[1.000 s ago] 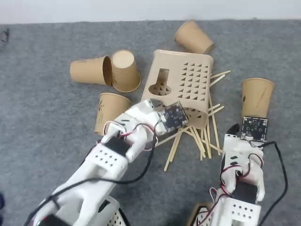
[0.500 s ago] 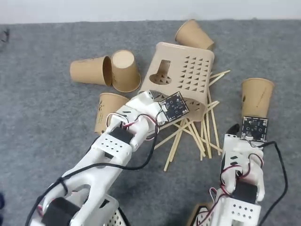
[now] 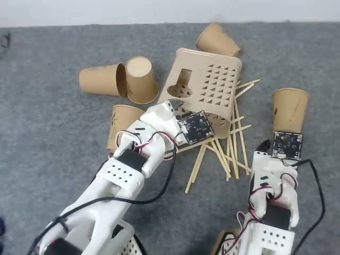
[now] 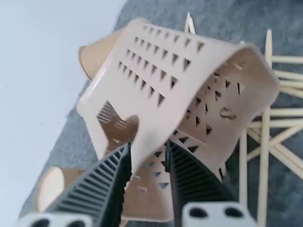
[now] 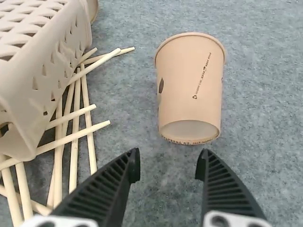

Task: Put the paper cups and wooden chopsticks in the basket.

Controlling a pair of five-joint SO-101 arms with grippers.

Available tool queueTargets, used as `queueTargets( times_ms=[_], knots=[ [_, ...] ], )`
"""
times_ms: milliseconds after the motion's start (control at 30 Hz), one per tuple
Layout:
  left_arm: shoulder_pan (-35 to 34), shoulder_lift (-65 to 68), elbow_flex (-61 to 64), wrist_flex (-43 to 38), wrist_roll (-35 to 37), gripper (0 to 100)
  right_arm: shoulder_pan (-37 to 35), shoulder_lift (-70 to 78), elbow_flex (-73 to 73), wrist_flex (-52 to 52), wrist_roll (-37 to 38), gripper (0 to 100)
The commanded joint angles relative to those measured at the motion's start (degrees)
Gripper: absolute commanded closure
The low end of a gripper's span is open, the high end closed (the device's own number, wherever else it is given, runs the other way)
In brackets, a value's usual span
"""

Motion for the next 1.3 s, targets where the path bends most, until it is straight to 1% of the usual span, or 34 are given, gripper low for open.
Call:
queueTargets(
  times_ms=[0,67,400,567,733,900,1267],
  knots=[
    [-2.0,3.9,-5.4,0.2,-0.7,87,-0.5,-0.4,0.9,-1.1,0.8,79.2],
    [-3.1,6.9,-7.6,0.2,-0.7,87,-0.5,-0.3,0.9,-1.1,0.8,79.2],
    [-2.8,17.6,-16.7,0.1,-0.4,87,-0.5,-0.3,1.0,-1.1,0.8,79.3],
    [-3.5,25.4,-22.8,0.1,-0.4,87,-0.5,-0.3,1.0,-1.1,0.8,79.3],
    [-3.5,31.9,-27.6,0.1,-0.6,93,-0.5,-0.3,1.0,-1.1,0.8,79.3],
    [-3.4,34.1,-29.7,0.1,-0.7,99,-0.5,-0.3,1.0,-1.1,0.8,79.3],
    [-2.4,33.1,-29.4,0.5,-0.4,99,-0.5,-0.3,1.0,-1.1,0.8,79.3]
  ],
)
